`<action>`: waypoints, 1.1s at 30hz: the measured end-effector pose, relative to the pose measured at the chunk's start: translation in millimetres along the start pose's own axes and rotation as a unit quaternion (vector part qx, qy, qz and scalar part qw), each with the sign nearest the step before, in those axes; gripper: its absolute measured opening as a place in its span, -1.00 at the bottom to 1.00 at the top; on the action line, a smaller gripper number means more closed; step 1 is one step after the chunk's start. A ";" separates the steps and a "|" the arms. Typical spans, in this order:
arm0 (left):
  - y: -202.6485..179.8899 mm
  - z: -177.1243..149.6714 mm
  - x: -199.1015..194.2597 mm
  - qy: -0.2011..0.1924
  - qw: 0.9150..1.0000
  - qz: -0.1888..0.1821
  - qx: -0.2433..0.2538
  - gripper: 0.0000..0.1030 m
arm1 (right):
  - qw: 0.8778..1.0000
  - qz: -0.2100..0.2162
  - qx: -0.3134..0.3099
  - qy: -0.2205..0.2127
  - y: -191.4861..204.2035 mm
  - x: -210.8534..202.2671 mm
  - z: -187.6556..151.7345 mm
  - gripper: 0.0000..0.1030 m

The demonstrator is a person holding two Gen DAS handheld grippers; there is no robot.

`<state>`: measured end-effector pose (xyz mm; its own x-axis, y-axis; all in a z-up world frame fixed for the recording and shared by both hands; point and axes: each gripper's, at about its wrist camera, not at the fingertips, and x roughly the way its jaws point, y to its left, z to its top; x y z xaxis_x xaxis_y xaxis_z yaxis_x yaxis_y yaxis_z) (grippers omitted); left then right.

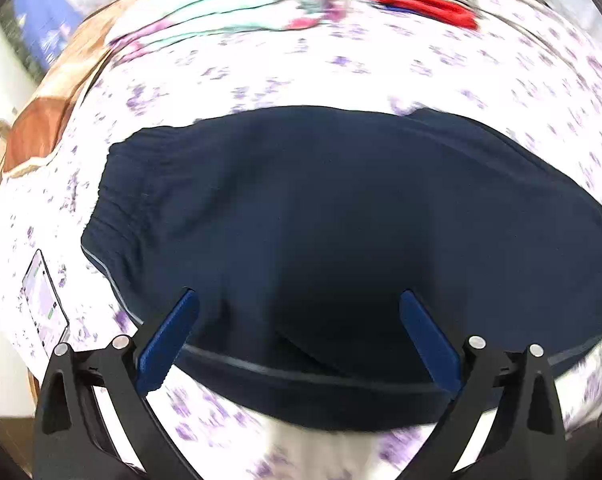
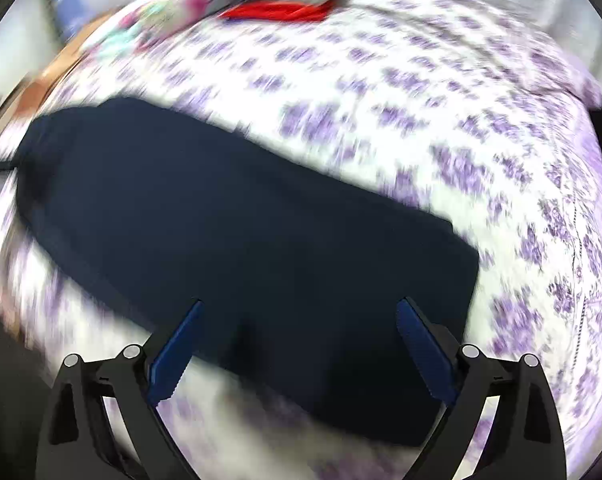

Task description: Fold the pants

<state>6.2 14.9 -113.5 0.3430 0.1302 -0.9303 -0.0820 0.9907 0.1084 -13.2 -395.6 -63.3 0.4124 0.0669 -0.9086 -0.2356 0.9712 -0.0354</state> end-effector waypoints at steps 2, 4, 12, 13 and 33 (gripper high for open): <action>8.4 4.3 20.5 0.023 1.000 0.015 -0.006 0.92 | 0.999 -0.010 0.044 0.024 8.5 33.9 9.6 0.92; 26.9 -3.4 30.9 0.037 0.998 -0.033 -0.024 0.92 | 0.997 -0.017 0.044 0.065 18.7 53.9 -2.6 0.93; 50.0 -31.8 8.5 0.037 0.991 -0.086 0.094 0.92 | 0.993 -0.045 0.097 0.041 -4.8 1.6 -47.9 0.93; 52.1 -32.1 4.4 0.034 0.991 -0.080 0.104 0.91 | 0.989 -0.054 0.138 0.020 -16.5 -10.5 -50.2 0.93; 38.7 -4.8 20.2 0.024 0.984 -0.153 0.083 0.90 | 0.849 0.043 0.524 -0.046 -65.6 5.1 -96.3 0.87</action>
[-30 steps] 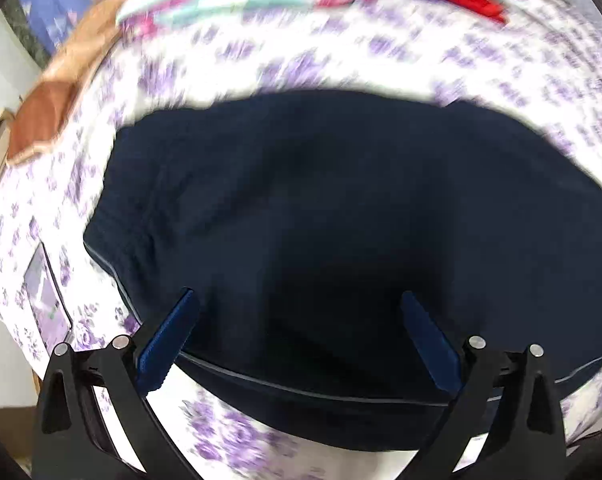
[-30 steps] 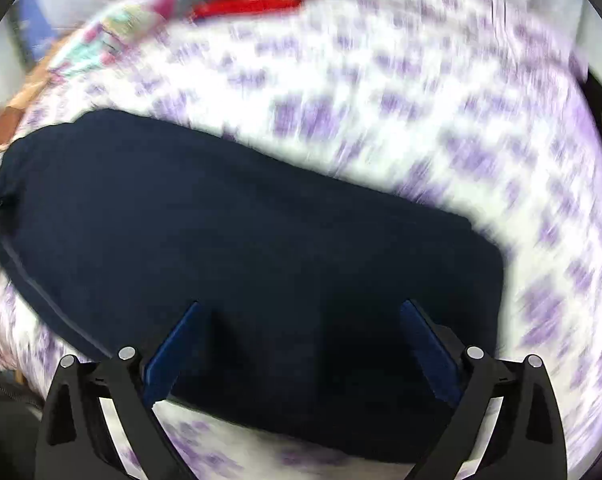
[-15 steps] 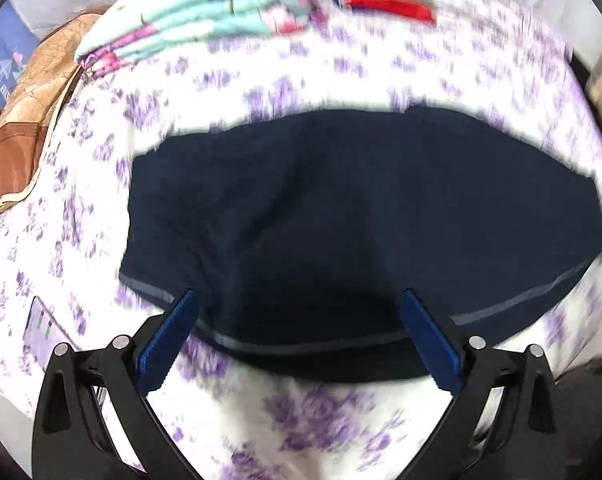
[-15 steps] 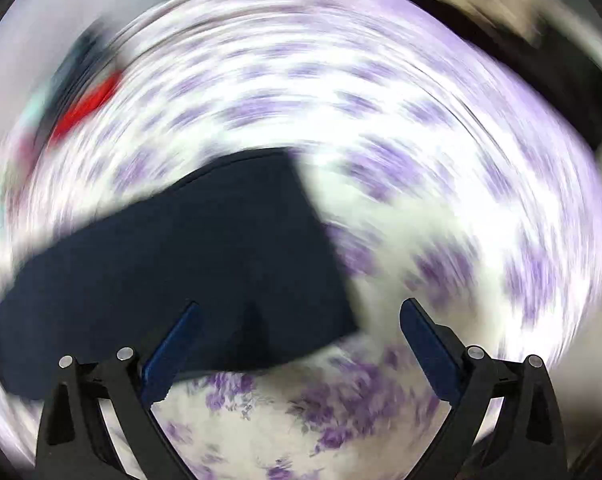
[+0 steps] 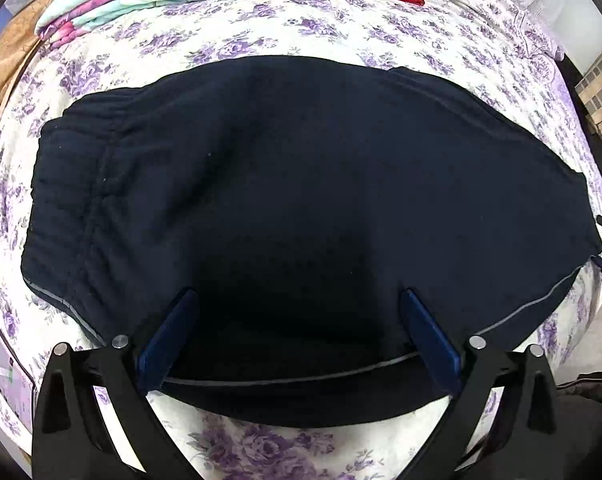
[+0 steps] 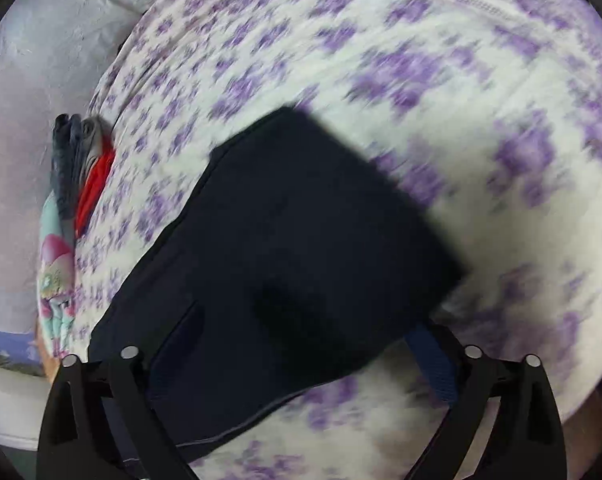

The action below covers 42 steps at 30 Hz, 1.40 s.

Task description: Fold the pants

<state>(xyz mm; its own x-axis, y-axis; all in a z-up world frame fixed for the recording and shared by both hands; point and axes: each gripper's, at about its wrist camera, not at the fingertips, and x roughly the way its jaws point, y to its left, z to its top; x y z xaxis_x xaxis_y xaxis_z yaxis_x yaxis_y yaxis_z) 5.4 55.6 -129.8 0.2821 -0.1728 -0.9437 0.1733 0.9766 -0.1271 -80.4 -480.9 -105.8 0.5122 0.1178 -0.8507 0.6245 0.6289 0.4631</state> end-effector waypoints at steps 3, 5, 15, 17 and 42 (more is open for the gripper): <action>8.8 -4.9 0.2 -0.002 1.000 -0.002 -0.002 0.90 | 0.999 0.004 0.036 -0.015 1.5 7.3 1.8 0.87; 19.3 -8.4 -5.8 -0.005 1.000 -0.005 -0.007 0.90 | 0.998 0.013 0.056 -0.025 2.6 12.3 7.9 0.86; 32.5 -9.6 -18.8 -0.007 1.000 0.001 -0.027 0.90 | 0.999 0.037 0.009 -0.033 25.6 -9.2 14.2 -0.51; 45.4 -8.0 -30.7 -0.018 0.999 0.000 -0.047 0.90 | 0.996 0.046 -0.061 -0.041 57.2 -25.8 12.1 -0.52; 65.0 -18.5 -53.7 -0.059 0.992 -0.022 -0.108 0.90 | 0.899 0.079 -0.421 0.093 209.8 17.2 -77.7 0.39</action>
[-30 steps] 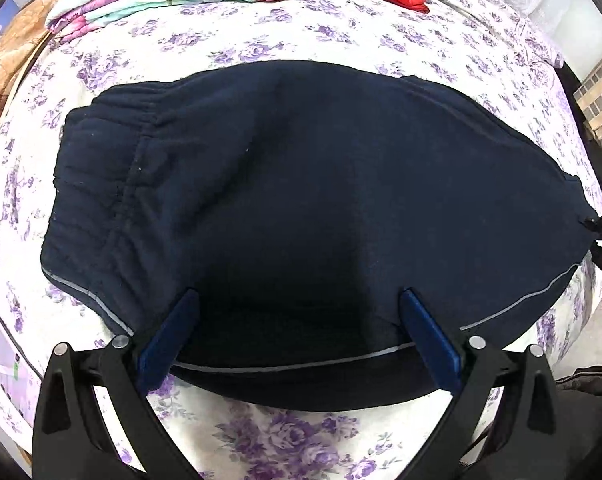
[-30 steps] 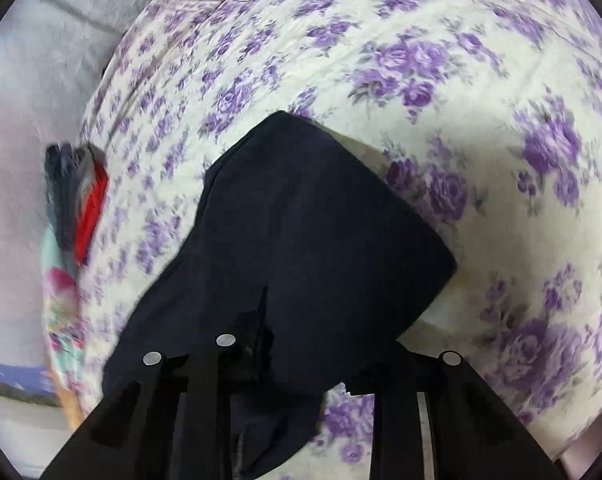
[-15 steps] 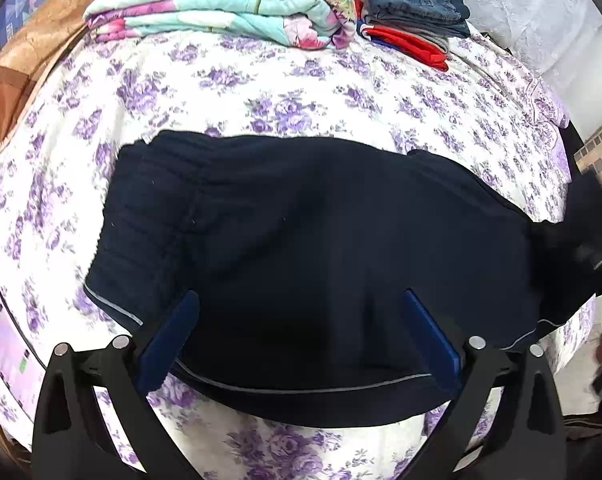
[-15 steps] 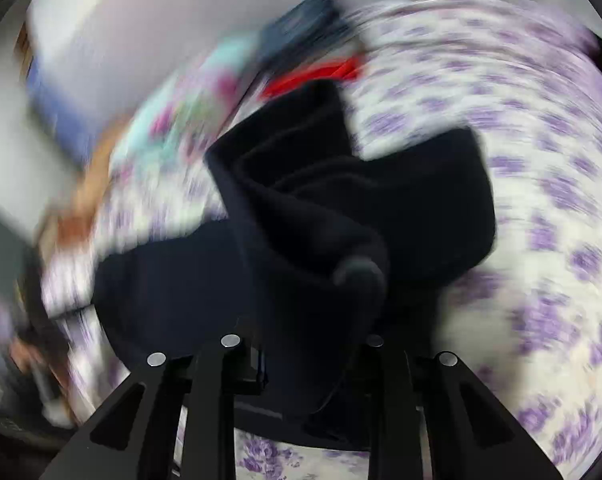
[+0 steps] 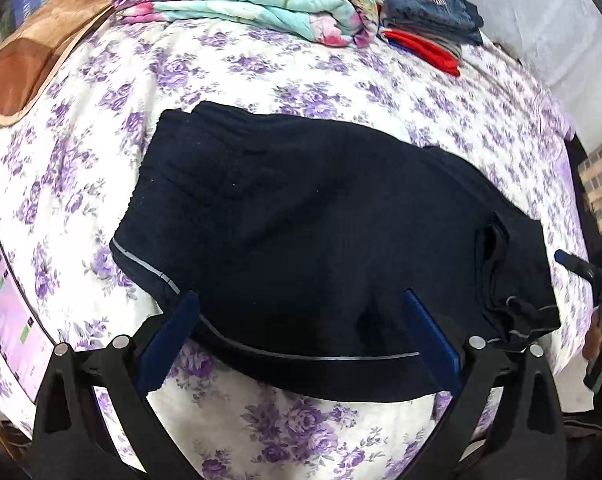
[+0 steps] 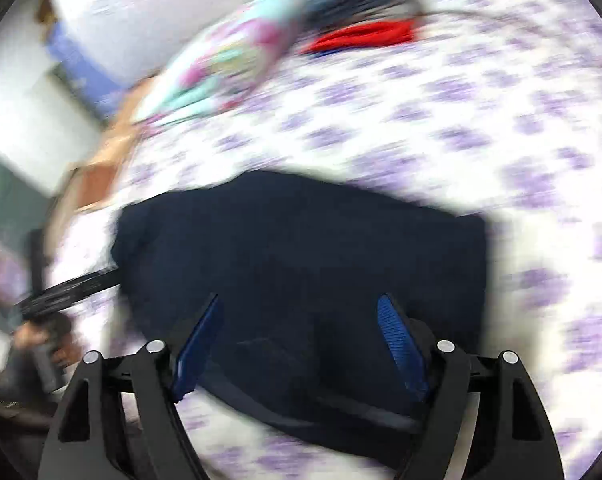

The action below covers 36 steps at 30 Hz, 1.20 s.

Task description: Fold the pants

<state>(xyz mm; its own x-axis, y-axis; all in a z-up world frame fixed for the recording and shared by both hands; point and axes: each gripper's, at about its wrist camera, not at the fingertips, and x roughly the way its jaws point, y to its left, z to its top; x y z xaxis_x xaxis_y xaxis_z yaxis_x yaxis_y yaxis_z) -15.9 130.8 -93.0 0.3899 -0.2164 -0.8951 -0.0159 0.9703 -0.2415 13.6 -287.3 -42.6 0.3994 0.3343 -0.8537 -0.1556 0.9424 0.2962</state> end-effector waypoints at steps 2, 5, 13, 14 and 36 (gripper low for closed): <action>-2.4 1.5 1.6 0.002 1.000 -0.005 -0.001 0.90 | 0.999 -0.030 0.018 0.002 -19.9 2.2 3.6 -0.05; -13.5 5.1 6.5 0.008 1.000 -0.010 0.004 0.90 | 0.998 -0.018 0.028 0.046 -32.3 26.2 -9.8 -0.26; -95.4 22.8 34.7 0.038 0.993 -0.052 0.095 0.90 | 0.996 -0.045 -0.051 0.059 -4.8 17.5 -23.6 0.23; -108.1 24.9 38.8 0.041 0.992 -0.054 0.110 0.90 | 0.996 -0.050 -0.057 0.047 -4.0 9.6 -20.9 0.29; -46.6 24.9 33.6 0.043 0.999 -0.013 0.000 0.90 | 0.986 -0.115 -0.119 -0.030 89.1 42.5 41.6 -0.83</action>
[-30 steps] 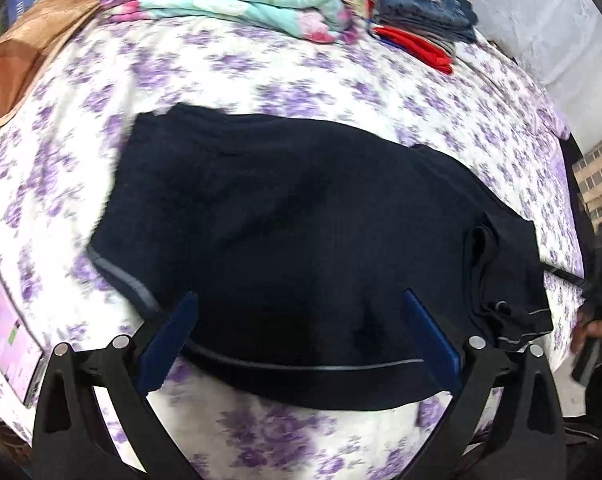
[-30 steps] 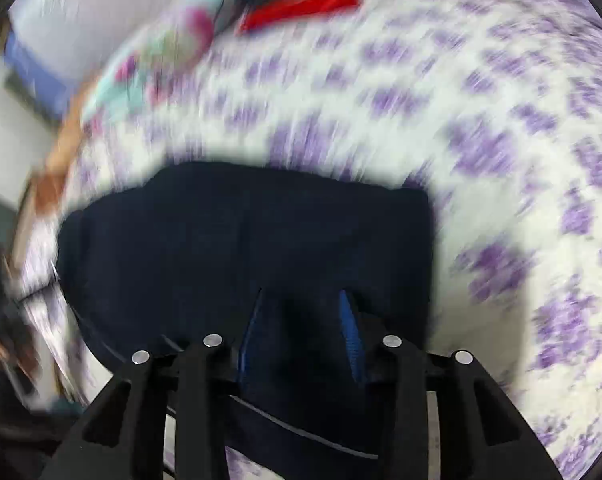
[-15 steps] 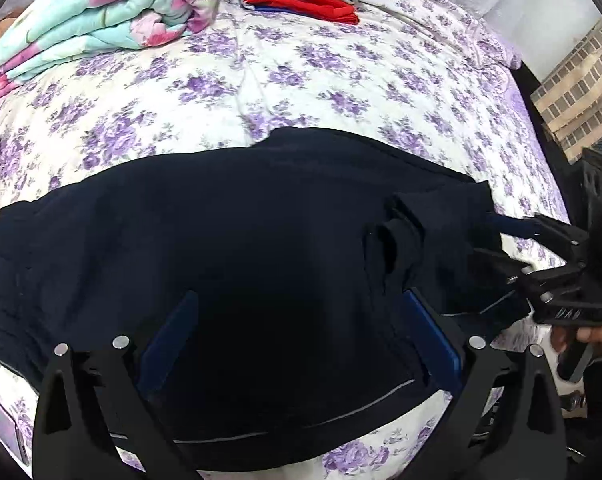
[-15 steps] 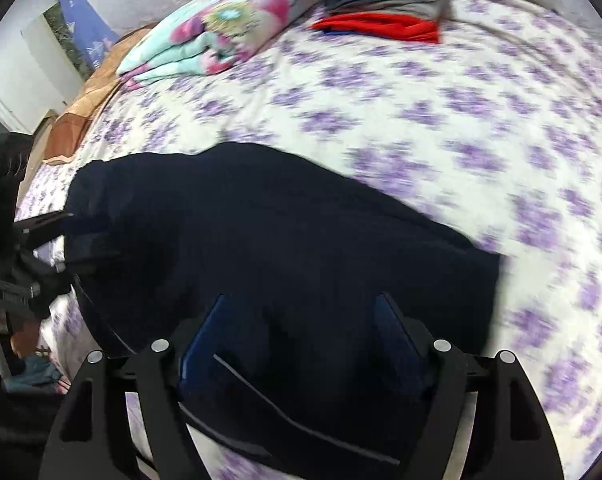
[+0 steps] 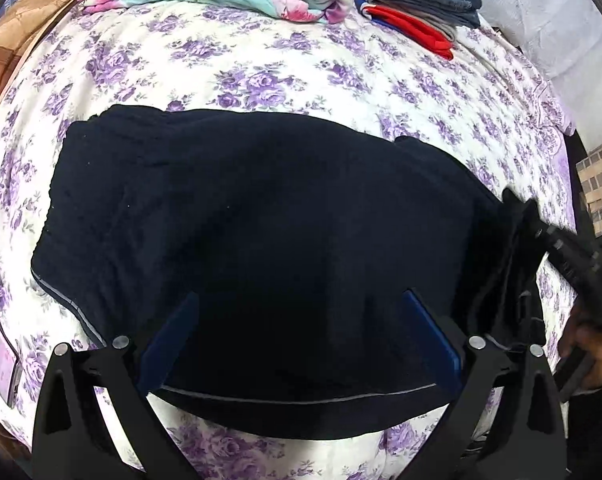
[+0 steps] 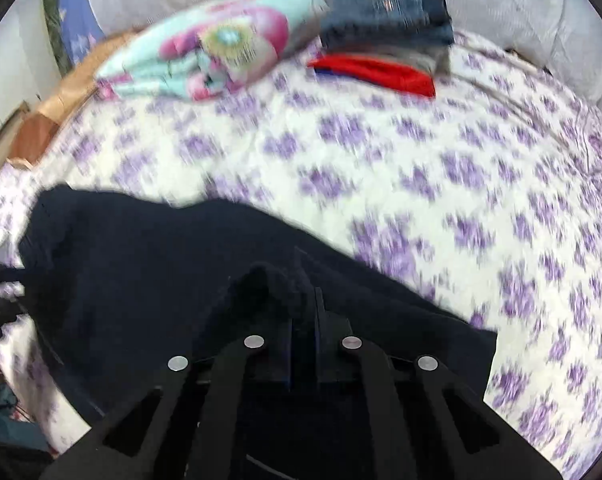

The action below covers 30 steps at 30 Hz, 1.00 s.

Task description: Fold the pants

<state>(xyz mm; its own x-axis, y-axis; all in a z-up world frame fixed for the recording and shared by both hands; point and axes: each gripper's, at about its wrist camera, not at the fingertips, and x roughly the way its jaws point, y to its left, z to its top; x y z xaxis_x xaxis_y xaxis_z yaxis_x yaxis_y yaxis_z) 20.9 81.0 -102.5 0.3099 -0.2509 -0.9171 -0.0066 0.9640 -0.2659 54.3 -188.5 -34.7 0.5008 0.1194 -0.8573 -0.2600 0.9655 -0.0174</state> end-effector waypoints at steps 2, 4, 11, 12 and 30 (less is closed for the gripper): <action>-4.2 0.3 0.4 0.002 1.000 0.000 0.007 0.90 | 1.000 0.013 -0.003 -0.015 6.4 -0.6 5.0 -0.83; -11.1 1.9 0.4 0.002 1.000 -0.002 0.018 0.90 | 0.999 0.038 0.009 -0.023 16.2 13.3 5.6 -0.62; -32.6 4.8 1.7 0.004 0.999 -0.009 0.053 0.90 | 0.993 0.110 0.038 0.034 12.2 38.2 -13.6 0.53; -34.9 4.9 1.0 0.001 0.998 -0.014 0.056 0.90 | 0.986 0.150 0.069 0.031 -4.1 23.1 -14.3 0.43; -61.6 -4.4 25.7 0.037 0.994 -0.010 0.102 0.90 | 0.987 0.095 -0.114 0.063 62.6 41.0 -53.8 -0.70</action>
<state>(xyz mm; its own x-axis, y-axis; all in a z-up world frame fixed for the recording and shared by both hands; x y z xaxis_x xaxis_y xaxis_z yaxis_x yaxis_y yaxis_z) 25.1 14.7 -110.9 0.2374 -0.2684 -0.9336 0.1944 0.9547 -0.2251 14.2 -135.6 -98.6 0.3227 0.2489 -0.9132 -0.5251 0.8498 0.0461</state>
